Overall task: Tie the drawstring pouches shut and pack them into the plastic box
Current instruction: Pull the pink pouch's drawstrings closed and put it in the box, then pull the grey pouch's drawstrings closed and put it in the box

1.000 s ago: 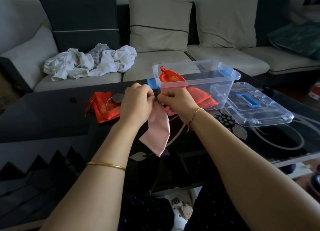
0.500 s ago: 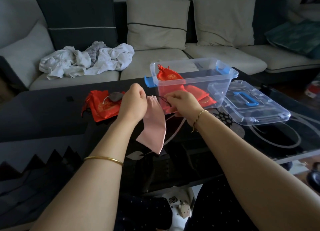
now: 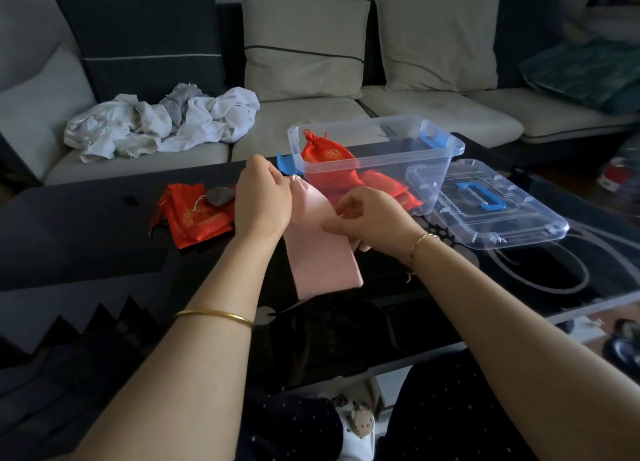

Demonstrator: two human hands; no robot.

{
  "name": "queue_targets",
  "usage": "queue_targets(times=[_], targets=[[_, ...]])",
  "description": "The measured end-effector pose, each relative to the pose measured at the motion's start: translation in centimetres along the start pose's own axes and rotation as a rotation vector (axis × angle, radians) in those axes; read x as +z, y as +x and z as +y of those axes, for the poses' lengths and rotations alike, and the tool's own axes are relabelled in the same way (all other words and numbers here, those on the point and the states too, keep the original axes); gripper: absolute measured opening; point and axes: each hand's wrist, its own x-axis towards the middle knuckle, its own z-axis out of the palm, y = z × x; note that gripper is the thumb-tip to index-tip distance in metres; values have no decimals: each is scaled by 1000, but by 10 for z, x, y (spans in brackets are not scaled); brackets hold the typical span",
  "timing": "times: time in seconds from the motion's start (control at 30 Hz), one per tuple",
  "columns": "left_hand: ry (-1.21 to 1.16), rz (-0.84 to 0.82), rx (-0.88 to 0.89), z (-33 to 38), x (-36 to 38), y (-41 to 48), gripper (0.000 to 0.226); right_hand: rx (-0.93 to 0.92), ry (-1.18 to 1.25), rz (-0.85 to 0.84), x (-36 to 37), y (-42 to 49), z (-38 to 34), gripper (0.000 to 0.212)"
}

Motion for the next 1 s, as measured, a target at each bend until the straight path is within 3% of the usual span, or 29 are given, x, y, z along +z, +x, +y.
queue_targets(times=[0.23, 0.43, 0.57, 0.67, 0.77, 0.83, 0.9, 1.0], targets=[[-104, 9, 58, 14, 6, 5, 9, -54, 4, 166, -21, 1, 0, 3], [-217, -52, 44, 38, 10, 39, 8, -42, 130, 305, -77, 39, -16, 20], [-154, -126, 40, 50, 26, 64, 17, 102, 63, 312, -116, 101, -18, 19], [-120, -152, 36, 51, 38, 75, 19, 291, -128, 221, -133, 136, -14, 25], [-117, -167, 12, 49, 51, 89, 18, 491, -242, -68, -138, 159, -6, 34], [-111, -178, 12, 45, 54, 95, 17, 487, -326, -150, -134, 166, 0, 34], [-102, -172, 23, 41, 58, 101, 17, 401, -464, -106, -129, 176, 6, 29], [-88, -152, 36, 36, 59, 107, 19, 471, -535, -209, -116, 186, 14, 25]])
